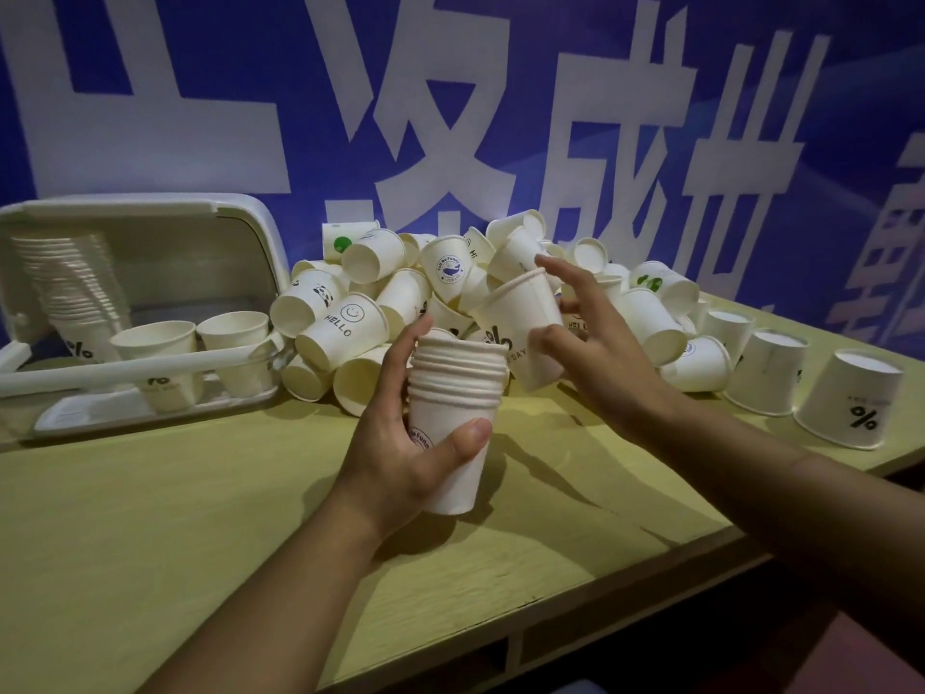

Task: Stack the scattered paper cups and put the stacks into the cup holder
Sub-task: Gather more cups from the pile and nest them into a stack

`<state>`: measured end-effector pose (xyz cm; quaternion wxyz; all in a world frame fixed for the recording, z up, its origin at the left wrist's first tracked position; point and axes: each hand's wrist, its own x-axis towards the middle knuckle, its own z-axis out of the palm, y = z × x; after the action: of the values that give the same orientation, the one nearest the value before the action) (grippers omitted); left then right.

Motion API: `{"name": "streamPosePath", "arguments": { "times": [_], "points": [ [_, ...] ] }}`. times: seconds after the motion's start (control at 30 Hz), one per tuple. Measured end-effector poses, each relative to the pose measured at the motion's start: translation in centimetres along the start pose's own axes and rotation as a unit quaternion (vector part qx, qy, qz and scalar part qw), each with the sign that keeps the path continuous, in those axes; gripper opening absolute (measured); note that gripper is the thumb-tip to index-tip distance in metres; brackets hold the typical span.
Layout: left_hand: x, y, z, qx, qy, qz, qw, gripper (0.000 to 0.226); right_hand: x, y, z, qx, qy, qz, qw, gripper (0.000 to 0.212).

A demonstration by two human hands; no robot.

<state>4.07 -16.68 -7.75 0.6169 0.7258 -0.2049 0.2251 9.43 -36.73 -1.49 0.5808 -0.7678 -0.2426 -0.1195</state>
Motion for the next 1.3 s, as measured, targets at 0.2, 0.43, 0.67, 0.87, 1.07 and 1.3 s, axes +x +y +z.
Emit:
{"name": "streamPosePath", "arguments": {
  "times": [0.2,0.43,0.67,0.87,1.07,1.3],
  "points": [
    [-0.2,0.3,-0.1,0.030,-0.040,-0.029,0.998,0.097,0.2,-1.0,0.4,0.000,0.086,-0.041,0.995,0.064],
    [-0.2,0.6,0.3,0.052,-0.047,-0.021,0.997,0.106,-1.4,-0.8,2.5,0.020,0.021,-0.057,0.998,0.048],
    [0.1,0.3,-0.2,0.073,0.011,-0.007,0.997,0.102,-2.0,0.4,1.8,-0.077,0.010,-0.082,0.994,0.021],
    [0.0,0.3,0.3,0.069,0.012,-0.018,0.997,0.099,2.4,3.6,-2.6,-0.332,0.211,0.035,0.919,0.063],
    [0.0,0.1,0.3,0.073,-0.006,-0.035,0.997,0.101,4.8,6.9,-5.0,-0.437,0.194,0.076,0.875,0.080],
    [-0.1,0.4,0.3,0.066,-0.019,-0.042,0.997,0.099,5.8,6.7,-3.9,-0.418,0.209,0.055,0.882,0.075]
  ]
}}
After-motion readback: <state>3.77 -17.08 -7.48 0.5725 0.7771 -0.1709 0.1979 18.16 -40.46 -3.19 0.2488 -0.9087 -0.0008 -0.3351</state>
